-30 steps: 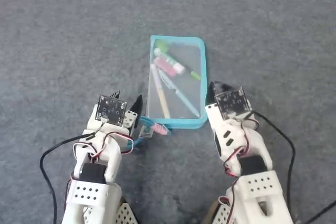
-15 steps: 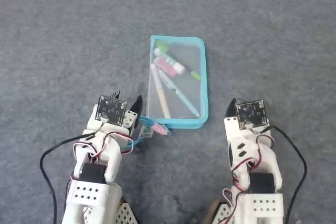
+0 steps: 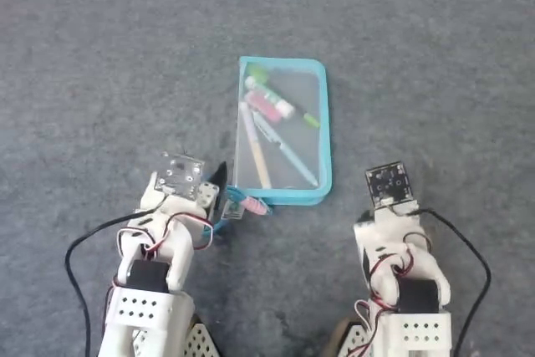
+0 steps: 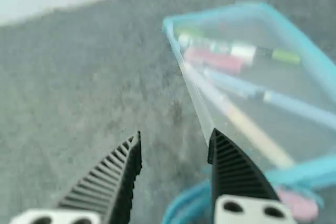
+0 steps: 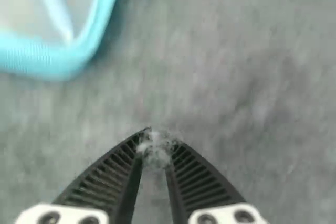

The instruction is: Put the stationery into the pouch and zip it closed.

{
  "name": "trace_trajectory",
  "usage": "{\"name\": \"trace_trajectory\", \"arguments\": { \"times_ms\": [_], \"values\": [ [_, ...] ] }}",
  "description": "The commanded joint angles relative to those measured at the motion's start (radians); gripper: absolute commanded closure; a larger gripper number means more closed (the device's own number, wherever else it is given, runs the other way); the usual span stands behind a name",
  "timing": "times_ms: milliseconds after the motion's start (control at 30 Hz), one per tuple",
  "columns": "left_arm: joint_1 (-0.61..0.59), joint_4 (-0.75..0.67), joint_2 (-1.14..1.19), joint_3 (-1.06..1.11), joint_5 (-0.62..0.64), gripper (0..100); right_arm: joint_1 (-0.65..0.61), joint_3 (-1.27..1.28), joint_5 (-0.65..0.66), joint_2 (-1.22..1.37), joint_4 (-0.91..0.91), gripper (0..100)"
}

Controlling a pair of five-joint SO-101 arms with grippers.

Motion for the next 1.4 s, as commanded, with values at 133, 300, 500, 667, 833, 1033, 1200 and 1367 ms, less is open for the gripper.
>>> {"name": "trace_trajectory", "arguments": {
  "times_ms": [133, 300, 500, 667, 833, 1033, 1200, 1367],
  "values": [
    [-0.003, 0.278, -0.058, -0.01, 0.009, 80, 0.012, 0.015, -0.003, 0.01, 0.076, 99.2],
    [-0.002, 0.381, -0.124, -0.01, 0.011, 80, 0.01, 0.015, -0.003, 0.01, 0.076, 99.2],
    [-0.002, 0.512, -0.221, -0.01, 0.011, 80, 0.01, 0.015, -0.003, 0.01, 0.076, 99.2],
    [-0.002, 0.66, -0.316, -0.012, 0.011, 80, 0.01, 0.015, -0.003, 0.01, 0.076, 99.2],
    [-0.002, 0.75, -0.394, -0.016, 0.011, 80, 0.01, 0.015, -0.003, 0.01, 0.076, 99.2],
    [-0.002, 0.75, -0.391, -0.018, 0.012, 80, 0.01, 0.015, -0.003, 0.01, 0.076, 99.2],
    [-0.002, 0.75, -0.391, -0.018, 0.012, 80, 0.01, 0.015, -0.003, 0.01, 0.076, 99.2],
    [-0.002, 0.75, -0.391, -0.018, 0.012, 80, 0.01, 0.015, -0.003, 0.01, 0.076, 99.2]
  ]
}}
